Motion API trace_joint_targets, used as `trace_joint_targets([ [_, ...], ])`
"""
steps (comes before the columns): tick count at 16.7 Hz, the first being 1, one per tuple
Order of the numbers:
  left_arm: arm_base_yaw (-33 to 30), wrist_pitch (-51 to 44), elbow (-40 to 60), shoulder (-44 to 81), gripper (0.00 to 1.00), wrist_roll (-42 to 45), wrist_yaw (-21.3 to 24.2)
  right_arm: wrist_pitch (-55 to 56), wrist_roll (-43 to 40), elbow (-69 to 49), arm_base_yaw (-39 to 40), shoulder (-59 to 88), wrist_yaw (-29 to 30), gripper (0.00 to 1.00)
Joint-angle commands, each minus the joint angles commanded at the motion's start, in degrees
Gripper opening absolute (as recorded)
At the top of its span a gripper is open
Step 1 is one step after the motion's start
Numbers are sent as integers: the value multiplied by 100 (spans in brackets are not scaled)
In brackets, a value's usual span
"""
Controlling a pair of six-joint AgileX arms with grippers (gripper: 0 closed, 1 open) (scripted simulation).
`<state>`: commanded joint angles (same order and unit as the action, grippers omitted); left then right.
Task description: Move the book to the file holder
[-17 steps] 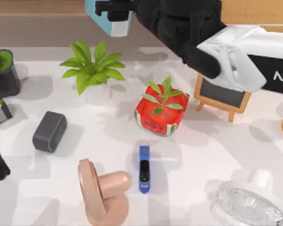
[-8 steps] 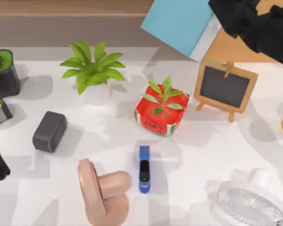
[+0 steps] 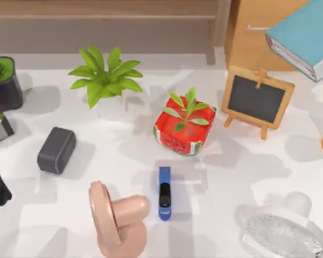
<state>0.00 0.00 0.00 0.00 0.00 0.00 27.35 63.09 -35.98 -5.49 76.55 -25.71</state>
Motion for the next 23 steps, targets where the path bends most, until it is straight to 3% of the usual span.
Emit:
trace_joint_targets([
  [5, 0, 0, 0, 0, 100, 0, 0, 353, 1026, -115, -1444, 1123, -162, 0],
  [10, 0, 0, 0, 0, 100, 0, 0, 881, 1713, -1003, -2262, 2332, -128, 0],
  [15, 0, 0, 0, 0, 100, 0, 0, 1131, 1955, -1581, -2440, 3096, -82, 0],
  [23, 0, 0, 0, 0, 100, 0, 0, 1128, 1969, -1643, -2380, 3128, -68, 0],
])
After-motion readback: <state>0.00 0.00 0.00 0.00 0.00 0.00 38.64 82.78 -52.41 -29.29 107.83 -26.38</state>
